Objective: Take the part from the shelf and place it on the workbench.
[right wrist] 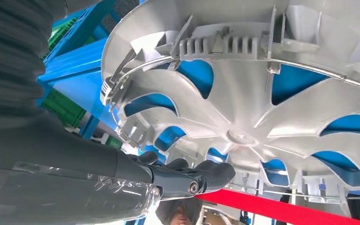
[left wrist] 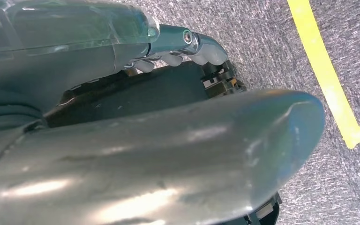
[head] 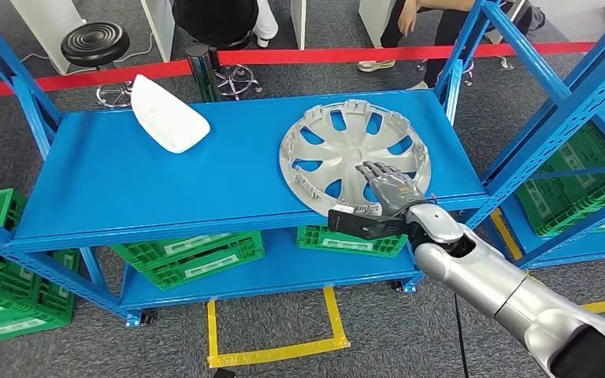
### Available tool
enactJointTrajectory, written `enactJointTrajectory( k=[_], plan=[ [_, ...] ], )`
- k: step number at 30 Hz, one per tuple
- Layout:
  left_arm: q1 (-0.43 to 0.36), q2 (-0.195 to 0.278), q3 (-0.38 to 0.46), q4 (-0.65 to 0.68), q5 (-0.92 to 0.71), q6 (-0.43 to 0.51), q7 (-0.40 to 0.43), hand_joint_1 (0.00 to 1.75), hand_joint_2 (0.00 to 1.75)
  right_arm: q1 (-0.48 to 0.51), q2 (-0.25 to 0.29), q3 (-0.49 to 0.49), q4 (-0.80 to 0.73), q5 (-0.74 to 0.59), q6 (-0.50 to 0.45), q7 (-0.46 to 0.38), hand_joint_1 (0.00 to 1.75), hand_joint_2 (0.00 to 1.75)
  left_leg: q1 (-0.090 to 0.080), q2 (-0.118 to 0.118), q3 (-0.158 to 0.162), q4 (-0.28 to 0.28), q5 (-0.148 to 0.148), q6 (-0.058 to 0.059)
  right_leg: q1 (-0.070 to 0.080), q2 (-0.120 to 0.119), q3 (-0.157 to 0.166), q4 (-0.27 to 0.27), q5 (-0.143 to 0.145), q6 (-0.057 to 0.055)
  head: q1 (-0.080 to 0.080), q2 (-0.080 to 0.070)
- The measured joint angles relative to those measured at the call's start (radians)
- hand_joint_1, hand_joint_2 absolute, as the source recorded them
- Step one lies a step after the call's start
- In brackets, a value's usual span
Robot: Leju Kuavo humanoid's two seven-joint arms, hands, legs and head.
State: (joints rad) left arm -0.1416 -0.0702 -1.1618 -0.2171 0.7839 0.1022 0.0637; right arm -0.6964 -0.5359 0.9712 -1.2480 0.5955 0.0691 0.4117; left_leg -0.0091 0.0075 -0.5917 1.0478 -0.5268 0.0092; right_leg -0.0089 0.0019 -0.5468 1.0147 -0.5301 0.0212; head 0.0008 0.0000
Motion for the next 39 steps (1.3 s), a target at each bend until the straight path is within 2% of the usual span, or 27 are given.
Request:
enactJointTrajectory(
  k=[27, 31, 39],
  plan=[
    [-0.003, 0.0, -0.017, 0.0, -0.009, -0.002, -0.01, 0.0, 0.0, 0.025, 0.0, -0.003, 0.004, -0.093, 0.022, -0.064, 0.0, 1.75, 0.0, -0.006, 0.0, 0.0, 0.0, 0.0, 0.0, -0.001, 0.0, 0.0, 0.0, 0.0, 0.0, 0.0],
    [-0.003, 0.0, -0.017, 0.0, -0.01, -0.001, -0.013, 0.0, 0.0, 0.031, 0.0, -0.004, 0.004, -0.093, 0.021, -0.068, 1.75, 1.75, 0.0, -0.006, 0.0, 0.0, 0.0, 0.0, 0.0, -0.001, 0.001, 0.0, 0.0, 0.0, 0.0, 0.0],
    [-0.003, 0.0, -0.017, 0.0, -0.012, -0.001, -0.013, 0.0, 0.0, 0.034, 0.0, -0.007, 0.004, -0.095, 0.024, -0.075, 1.75, 1.75, 0.0, -0.005, 0.0, 0.0, 0.0, 0.0, 0.0, -0.001, 0.001, 0.0, 0.0, 0.0, 0.0, 0.0]
  ],
)
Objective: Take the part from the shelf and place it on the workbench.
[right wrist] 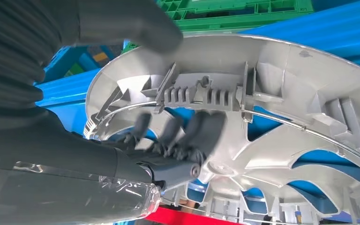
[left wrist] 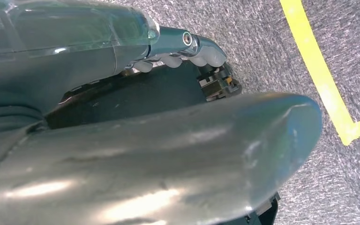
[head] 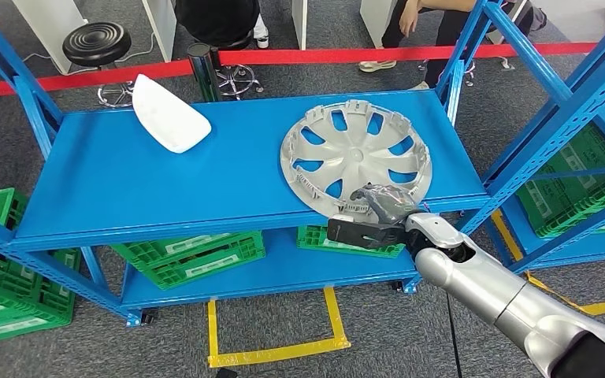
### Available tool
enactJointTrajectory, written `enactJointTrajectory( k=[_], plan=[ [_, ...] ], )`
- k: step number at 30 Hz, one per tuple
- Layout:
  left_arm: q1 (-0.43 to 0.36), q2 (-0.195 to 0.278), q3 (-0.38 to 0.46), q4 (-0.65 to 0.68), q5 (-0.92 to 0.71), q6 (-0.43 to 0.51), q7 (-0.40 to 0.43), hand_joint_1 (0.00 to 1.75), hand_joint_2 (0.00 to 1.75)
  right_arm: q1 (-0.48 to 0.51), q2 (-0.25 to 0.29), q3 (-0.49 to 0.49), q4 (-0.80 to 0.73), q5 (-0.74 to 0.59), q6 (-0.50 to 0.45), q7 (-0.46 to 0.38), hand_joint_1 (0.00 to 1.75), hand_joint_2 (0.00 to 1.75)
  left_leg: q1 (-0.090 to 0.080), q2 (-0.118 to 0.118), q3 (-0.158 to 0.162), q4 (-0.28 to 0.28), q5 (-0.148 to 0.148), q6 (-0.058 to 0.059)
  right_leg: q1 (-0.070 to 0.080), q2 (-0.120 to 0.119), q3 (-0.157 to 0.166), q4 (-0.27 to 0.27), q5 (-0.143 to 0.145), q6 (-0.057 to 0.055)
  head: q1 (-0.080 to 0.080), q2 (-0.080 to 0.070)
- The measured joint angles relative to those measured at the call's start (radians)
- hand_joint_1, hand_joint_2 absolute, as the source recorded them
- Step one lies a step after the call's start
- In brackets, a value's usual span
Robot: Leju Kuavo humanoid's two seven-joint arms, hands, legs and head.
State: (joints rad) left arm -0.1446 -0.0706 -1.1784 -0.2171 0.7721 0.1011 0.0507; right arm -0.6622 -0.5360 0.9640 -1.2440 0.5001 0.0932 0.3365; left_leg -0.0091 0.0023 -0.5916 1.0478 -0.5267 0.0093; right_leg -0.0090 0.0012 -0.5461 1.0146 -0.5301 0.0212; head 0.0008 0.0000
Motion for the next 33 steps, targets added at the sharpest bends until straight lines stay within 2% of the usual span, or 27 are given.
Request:
enactJointTrajectory(
  k=[29, 33],
  plan=[
    [0.0, 0.001, 0.001, 0.0, 0.021, 0.022, -0.03, 0.0, 0.0, 0.0, 0.0, -0.002, -0.02, -0.008, 0.002, -0.012, 1.75, 1.75, 0.0, 0.004, 0.001, 0.0, 0.0, 0.0, 0.0, 0.0, 0.0, 0.0, 0.0, 0.0, 0.001, 0.0],
    [0.0, 0.001, 0.001, 0.0, 0.024, 0.026, -0.03, 0.0, 0.0, 0.012, -0.001, -0.011, -0.036, -0.005, -0.082, -0.036, 1.75, 1.75, 0.0, 0.004, 0.001, 0.0, 0.0, 0.0, 0.0, 0.0, 0.0, 0.0, 0.0, 0.0, 0.001, 0.0]
  ],
)
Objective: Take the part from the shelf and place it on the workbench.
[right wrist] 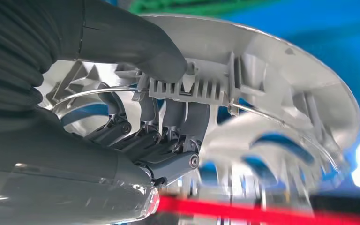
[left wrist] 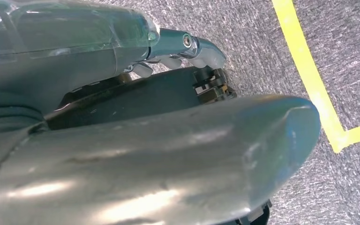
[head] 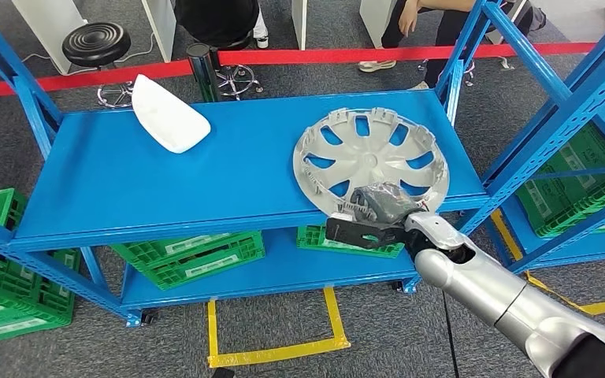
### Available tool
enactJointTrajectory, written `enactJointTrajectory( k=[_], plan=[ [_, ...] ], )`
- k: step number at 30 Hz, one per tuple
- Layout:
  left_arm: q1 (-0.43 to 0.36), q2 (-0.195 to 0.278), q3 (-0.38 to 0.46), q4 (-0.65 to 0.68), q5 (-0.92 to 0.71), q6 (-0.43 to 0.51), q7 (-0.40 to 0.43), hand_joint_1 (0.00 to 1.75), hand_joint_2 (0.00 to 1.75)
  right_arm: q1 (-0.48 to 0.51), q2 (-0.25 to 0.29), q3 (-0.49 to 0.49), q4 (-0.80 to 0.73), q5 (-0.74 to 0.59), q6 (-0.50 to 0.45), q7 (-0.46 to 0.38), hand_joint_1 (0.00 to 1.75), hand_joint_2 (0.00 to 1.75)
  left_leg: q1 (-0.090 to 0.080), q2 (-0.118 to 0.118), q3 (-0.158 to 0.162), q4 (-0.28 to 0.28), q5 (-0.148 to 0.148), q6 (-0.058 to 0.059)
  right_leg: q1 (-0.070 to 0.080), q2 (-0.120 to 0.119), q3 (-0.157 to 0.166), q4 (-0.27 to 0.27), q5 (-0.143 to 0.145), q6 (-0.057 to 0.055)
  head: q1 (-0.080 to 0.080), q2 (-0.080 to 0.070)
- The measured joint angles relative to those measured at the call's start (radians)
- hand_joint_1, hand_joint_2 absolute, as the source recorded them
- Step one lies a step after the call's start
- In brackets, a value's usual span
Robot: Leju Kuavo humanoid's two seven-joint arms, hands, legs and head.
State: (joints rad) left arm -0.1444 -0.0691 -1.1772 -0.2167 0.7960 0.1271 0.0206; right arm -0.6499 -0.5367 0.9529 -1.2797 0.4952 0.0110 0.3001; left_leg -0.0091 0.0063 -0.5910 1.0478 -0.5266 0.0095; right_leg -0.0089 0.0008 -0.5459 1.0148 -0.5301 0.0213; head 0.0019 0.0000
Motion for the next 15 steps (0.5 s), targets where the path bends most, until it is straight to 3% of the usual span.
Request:
enactJointTrajectory(
  k=[8, 15],
  plan=[
    [0.0, 0.001, 0.0, 0.0, 0.005, 0.006, -0.013, 0.0, 0.0, 0.099, 0.009, -0.136, -0.107, -0.074, -0.342, -0.117, 1.75, 1.75, 0.0, -0.001, 0.0, 0.0, 0.0, 0.0, 0.0, 0.0, 0.0, 0.0, 0.0, 0.0, 0.0, 0.0],
    [0.001, 0.003, 0.001, 0.0, 0.009, 0.015, -0.012, 0.0, 0.0, 0.244, 0.032, -0.291, -0.307, -0.105, -0.53, -0.222, 1.75, 1.75, 0.0, -0.005, -0.002, 0.0, 0.0, 0.0, 0.0, -0.003, 0.0, 0.0, -0.001, 0.001, 0.0, 0.0]
  ],
)
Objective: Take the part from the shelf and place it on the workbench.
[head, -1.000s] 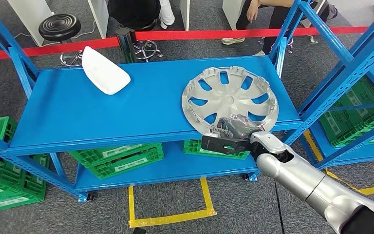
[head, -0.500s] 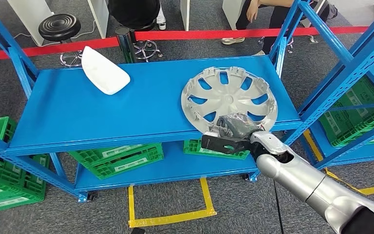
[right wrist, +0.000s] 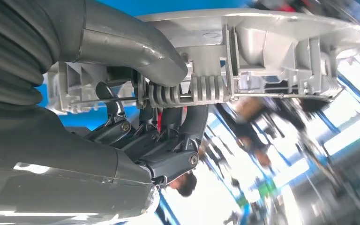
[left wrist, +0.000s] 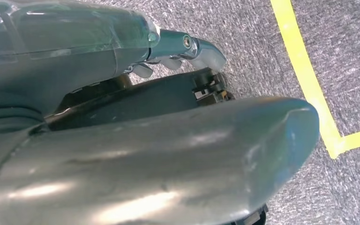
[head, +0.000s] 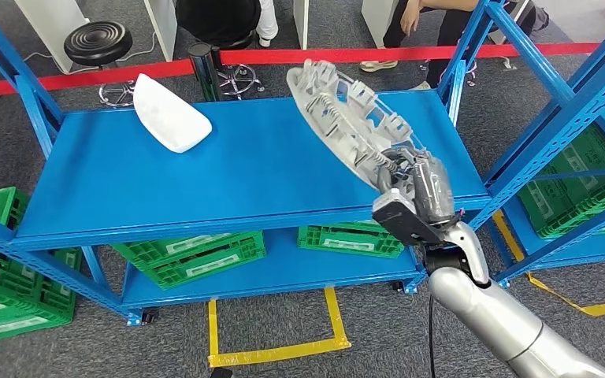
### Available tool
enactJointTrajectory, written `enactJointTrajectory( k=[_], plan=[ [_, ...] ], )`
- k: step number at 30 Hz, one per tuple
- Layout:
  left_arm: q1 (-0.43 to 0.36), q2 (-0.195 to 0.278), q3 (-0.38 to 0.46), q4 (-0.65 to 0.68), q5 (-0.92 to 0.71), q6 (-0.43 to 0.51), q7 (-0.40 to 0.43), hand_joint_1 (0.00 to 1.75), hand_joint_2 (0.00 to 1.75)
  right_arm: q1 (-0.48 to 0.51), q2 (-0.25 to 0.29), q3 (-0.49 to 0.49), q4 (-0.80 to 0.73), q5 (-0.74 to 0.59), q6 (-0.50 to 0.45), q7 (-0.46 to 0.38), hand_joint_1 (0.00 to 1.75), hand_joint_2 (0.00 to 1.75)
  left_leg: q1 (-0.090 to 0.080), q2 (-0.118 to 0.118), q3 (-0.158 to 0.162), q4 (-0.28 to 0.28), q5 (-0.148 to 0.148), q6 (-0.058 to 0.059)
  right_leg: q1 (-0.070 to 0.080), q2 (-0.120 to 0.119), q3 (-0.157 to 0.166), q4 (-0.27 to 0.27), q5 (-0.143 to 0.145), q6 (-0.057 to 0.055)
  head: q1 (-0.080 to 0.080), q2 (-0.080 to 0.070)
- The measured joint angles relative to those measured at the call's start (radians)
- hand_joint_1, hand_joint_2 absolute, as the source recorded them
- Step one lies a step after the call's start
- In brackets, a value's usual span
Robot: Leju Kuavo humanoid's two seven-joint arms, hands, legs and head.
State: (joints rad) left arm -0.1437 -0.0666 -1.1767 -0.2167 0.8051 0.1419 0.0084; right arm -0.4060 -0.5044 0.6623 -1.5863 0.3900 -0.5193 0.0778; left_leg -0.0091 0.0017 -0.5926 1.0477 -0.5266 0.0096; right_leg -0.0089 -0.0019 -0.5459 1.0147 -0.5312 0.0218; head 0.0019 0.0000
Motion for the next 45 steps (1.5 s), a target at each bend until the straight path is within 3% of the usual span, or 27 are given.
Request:
enactJointTrajectory(
  k=[11, 19, 27, 31, 45],
  plan=[
    [0.0, 0.003, 0.0, 0.0, 0.01, 0.006, 0.0, 0.0, 0.0, 0.087, 0.028, -0.141, -0.33, -0.013, -0.048, -0.051, 1.75, 1.75, 0.0, 0.002, 0.0, 0.0, 0.0, 0.0, 0.0, 0.0, 0.0, 0.0, 0.0, 0.0, 0.0, 0.0],
    [0.005, 0.01, 0.0, 0.0, 0.014, 0.007, -0.002, 0.0, 0.0, 0.101, 0.057, -0.144, -0.526, -0.013, -0.033, -0.092, 1.75, 1.75, 0.0, 0.004, 0.001, -0.001, 0.0, 0.0, 0.0, 0.001, 0.0, 0.0, 0.0, 0.0, 0.0, 0.0],
    [0.007, 0.012, 0.0, 0.0, 0.015, 0.009, -0.004, 0.0, 0.0, 0.108, 0.074, -0.136, -0.62, -0.043, -0.02, -0.116, 1.75, 1.75, 0.0, 0.005, 0.001, -0.001, 0.0, 0.0, 0.0, 0.002, 0.0, 0.0, 0.0, 0.0, 0.001, 0.0],
    [0.007, 0.016, 0.0, 0.0, 0.014, 0.011, -0.026, 0.0, 1.75, 0.11, 0.087, -0.123, -0.654, -0.067, 0.003, -0.143, 1.75, 1.75, 0.0, 0.005, 0.001, -0.001, 0.0, 0.0, 0.0, 0.002, 0.0, 0.0, 0.0, 0.0, 0.001, 0.0],
    [0.009, 0.019, -0.001, 0.0, 0.007, 0.062, -0.079, 0.0, 1.75, 0.149, 0.117, -0.071, -0.693, -0.11, 0.055, -0.168, 1.75, 1.75, 0.0, 0.005, 0.002, -0.001, 0.0, 0.0, 0.0, 0.002, 0.0, 0.0, 0.0, -0.001, 0.001, 0.0]
  ],
)
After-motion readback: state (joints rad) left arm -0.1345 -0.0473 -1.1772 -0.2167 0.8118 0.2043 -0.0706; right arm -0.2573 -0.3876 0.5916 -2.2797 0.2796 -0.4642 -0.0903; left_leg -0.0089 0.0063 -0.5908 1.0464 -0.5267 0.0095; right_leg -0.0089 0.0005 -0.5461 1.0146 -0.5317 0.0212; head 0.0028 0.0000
